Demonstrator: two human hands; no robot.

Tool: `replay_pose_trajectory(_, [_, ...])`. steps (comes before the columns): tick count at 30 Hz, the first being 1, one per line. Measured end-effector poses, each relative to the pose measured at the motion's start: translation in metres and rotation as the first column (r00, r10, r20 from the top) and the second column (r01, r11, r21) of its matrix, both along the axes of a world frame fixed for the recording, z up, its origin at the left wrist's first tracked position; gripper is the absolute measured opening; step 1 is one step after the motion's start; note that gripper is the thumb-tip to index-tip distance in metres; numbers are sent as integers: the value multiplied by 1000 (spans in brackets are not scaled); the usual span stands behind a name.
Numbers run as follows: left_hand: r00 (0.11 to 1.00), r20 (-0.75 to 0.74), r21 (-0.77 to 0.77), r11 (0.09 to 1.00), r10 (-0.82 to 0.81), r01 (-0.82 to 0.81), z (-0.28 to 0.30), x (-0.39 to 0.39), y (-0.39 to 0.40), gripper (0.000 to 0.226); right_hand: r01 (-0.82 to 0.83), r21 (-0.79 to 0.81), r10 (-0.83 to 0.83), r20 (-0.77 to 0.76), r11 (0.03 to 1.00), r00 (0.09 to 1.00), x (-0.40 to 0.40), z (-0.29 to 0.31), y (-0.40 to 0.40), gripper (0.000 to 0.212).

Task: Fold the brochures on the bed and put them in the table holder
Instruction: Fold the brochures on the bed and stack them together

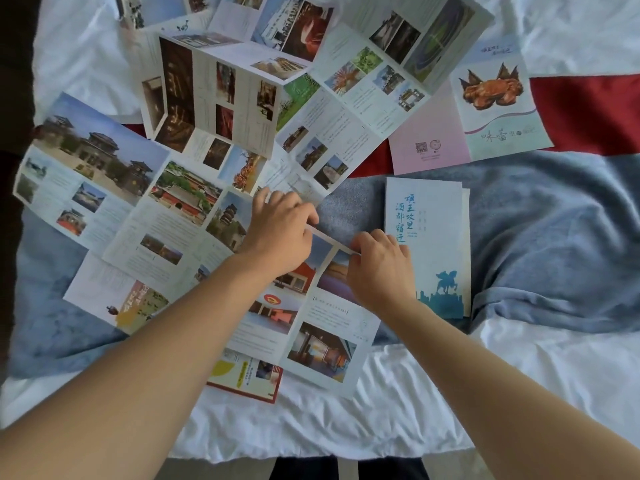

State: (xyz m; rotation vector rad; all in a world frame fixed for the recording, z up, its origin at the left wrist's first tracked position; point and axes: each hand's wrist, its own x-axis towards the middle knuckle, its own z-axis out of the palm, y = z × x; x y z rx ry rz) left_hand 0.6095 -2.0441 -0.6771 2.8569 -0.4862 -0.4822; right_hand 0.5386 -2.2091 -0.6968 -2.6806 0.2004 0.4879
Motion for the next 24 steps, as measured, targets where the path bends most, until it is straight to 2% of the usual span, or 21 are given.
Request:
replay_pose_trajectory(4, [992, 96, -2, 996, 83, -84, 10, -4, 19, 63, 26, 67, -26, 10, 997, 1000, 2, 1, 8, 17])
replay_pose_trajectory(10, [931, -54, -186, 912, 361, -365, 27, -6, 53, 87, 88, 195, -115, 135, 977, 984, 11, 20, 31, 22])
replay_pose_trajectory(14, [877, -87, -159, 862, 473, -481, 27, -11, 67, 78, 138, 262, -160, 63, 955, 985, 19, 28, 50, 29])
replay_pose_trajectory(19, [910, -143, -237, 879, 389, -413, 23, -26, 57, 61, 315, 340, -269, -177, 886, 947, 12, 26, 65, 27])
replay_pose_trajectory(21, [924, -187, -272, 886, 335, -376, 21, -30, 48, 51, 405, 422, -335, -234, 811, 913, 9, 28, 71, 27])
replay_pose_trajectory(24, [897, -315, -331, 850, 311, -410, 21, -36, 34, 42, 585, 536, -449, -375, 609, 811, 12, 35, 71, 45])
